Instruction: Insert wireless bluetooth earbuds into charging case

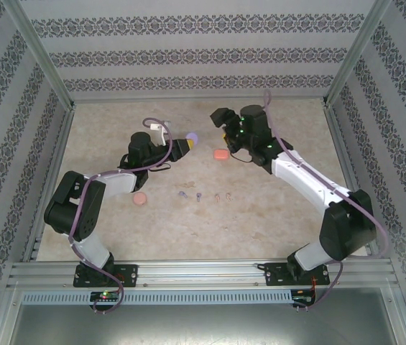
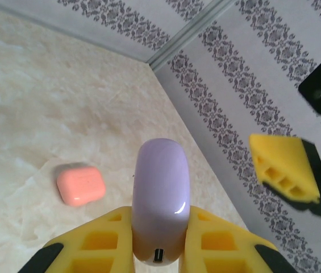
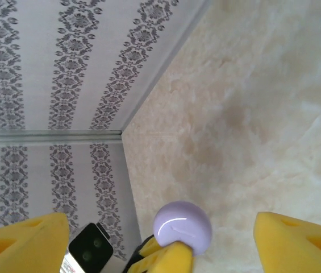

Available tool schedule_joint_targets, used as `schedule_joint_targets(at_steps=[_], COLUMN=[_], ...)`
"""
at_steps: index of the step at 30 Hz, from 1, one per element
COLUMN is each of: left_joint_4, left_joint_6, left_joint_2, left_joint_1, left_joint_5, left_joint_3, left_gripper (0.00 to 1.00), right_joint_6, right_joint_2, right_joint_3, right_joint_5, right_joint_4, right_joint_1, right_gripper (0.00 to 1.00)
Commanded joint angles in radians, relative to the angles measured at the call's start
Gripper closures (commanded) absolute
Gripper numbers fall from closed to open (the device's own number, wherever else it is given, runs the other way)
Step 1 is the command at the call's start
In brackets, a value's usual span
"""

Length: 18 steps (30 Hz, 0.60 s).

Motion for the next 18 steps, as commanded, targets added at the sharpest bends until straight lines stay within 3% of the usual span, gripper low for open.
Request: schedule_joint_targets(at_steps=[1, 5, 8, 18], left_joint_4=[-0.117, -0.248, -0.309, -0.366], left_joint_6=[0.086, 0.151, 0.176, 0.168], left_joint_2=[-0.061, -0.089, -0.099, -0.121], left_joint_1=[0.009, 0.009, 0.009, 0.008], left_joint_5=[0.076, 0.125, 0.172, 0.229], left_joint_3=[0.054, 0.096, 0.122, 0.155], left_gripper=[1.00, 1.00, 1.00, 1.00], right_joint_6=[-0.330, -0.655, -0.785, -0.824], right_joint_2=[-0.036, -0.051, -0.039, 0.048], right_joint_3=[-0.038, -0.046, -0.050, -0.025], right_joint_5=[-0.130, -0.288, -0.384, -0.512], right_joint_4=[-0.021, -0.017, -0.018, 0.021], right_joint_1=[-0.047, -0.078, -0.084, -0.067], right_gripper=[0.16, 0.17, 0.18, 0.22])
